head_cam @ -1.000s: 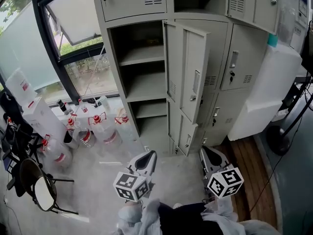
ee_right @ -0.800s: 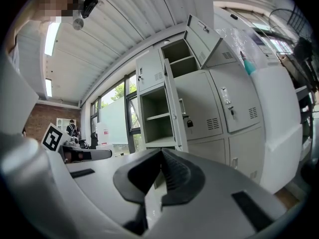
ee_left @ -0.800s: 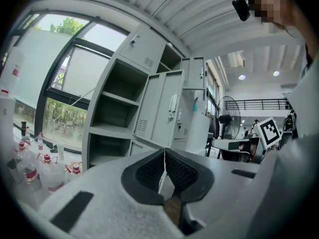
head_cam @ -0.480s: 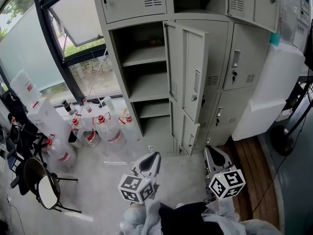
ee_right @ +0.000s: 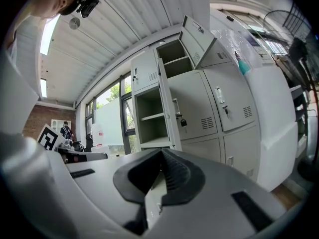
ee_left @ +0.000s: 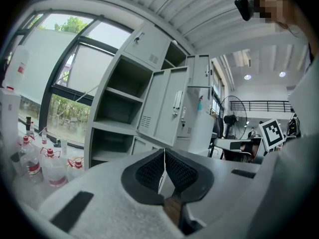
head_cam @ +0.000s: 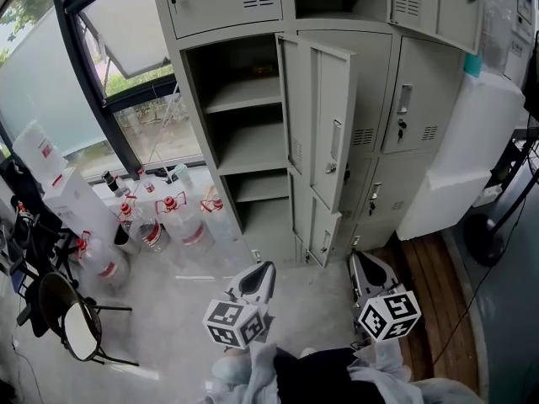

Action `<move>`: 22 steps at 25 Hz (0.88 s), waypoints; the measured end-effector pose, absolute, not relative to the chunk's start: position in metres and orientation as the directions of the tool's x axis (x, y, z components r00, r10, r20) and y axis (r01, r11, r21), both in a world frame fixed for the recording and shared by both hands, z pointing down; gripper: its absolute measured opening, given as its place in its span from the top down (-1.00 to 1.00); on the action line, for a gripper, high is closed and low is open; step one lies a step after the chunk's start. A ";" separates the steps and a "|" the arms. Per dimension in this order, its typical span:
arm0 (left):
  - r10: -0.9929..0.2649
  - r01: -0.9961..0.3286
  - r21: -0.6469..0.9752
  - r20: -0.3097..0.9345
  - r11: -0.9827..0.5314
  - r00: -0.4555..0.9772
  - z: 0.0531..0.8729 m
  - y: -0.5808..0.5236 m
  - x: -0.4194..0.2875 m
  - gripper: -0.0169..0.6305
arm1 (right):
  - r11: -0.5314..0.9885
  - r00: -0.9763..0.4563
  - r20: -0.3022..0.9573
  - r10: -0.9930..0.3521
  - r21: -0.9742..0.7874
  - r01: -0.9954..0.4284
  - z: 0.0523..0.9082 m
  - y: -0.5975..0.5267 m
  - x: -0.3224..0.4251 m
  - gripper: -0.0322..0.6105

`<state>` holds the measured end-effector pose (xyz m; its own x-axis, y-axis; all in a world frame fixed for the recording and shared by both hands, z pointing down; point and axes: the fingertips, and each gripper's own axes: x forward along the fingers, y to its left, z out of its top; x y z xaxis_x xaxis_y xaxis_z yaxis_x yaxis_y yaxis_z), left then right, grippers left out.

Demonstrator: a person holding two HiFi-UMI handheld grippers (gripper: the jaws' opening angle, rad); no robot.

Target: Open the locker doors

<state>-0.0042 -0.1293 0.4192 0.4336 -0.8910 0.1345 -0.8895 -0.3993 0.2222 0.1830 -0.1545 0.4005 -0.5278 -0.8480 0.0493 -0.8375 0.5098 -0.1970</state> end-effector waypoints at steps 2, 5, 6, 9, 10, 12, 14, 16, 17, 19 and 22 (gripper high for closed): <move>-0.890 -0.886 0.235 0.135 -0.399 0.436 0.421 -0.131 -0.003 0.91 | 0.507 -0.524 0.055 -0.850 -0.189 -0.841 0.402 -0.155 0.184 0.90; -0.888 -0.885 0.237 0.137 -0.401 0.440 0.423 -0.135 0.000 0.91 | 0.503 -0.520 0.062 -0.852 -0.175 -0.846 0.403 -0.155 0.187 0.90; -0.887 -0.884 0.237 0.137 -0.403 0.442 0.423 -0.136 0.001 0.91 | 0.501 -0.518 0.066 -0.853 -0.174 -0.848 0.405 -0.156 0.188 0.90; -0.884 -0.881 0.241 0.137 -0.407 0.446 0.424 -0.138 0.005 0.91 | 0.495 -0.513 0.078 -0.855 -0.175 -0.851 0.409 -0.158 0.192 0.90; -0.884 -0.881 0.242 0.139 -0.407 0.447 0.425 -0.138 0.005 0.91 | 0.495 -0.514 0.080 -0.854 -0.174 -0.851 0.410 -0.158 0.192 0.90; -0.883 -0.881 0.244 0.144 -0.406 0.447 0.427 -0.138 0.006 0.91 | 0.496 -0.514 0.082 -0.854 -0.175 -0.851 0.410 -0.158 0.192 0.90; -0.881 -0.880 0.245 0.149 -0.407 0.449 0.429 -0.137 0.007 0.91 | 0.495 -0.515 0.084 -0.853 -0.178 -0.850 0.411 -0.159 0.192 0.90; -0.880 -0.880 0.245 0.152 -0.407 0.449 0.430 -0.136 0.008 0.91 | 0.497 -0.517 0.088 -0.852 -0.179 -0.849 0.413 -0.158 0.192 0.90; -0.880 -0.880 0.246 0.153 -0.406 0.449 0.431 -0.136 0.008 0.91 | 0.498 -0.518 0.091 -0.850 -0.179 -0.848 0.414 -0.158 0.191 0.90; -0.880 -0.880 0.247 0.156 -0.405 0.449 0.433 -0.136 0.007 0.91 | 0.501 -0.522 0.094 -0.848 -0.181 -0.846 0.416 -0.158 0.190 0.90; -0.880 -0.881 0.247 0.160 -0.403 0.447 0.435 -0.136 0.006 0.91 | 0.506 -0.528 0.098 -0.844 -0.184 -0.843 0.418 -0.158 0.187 0.90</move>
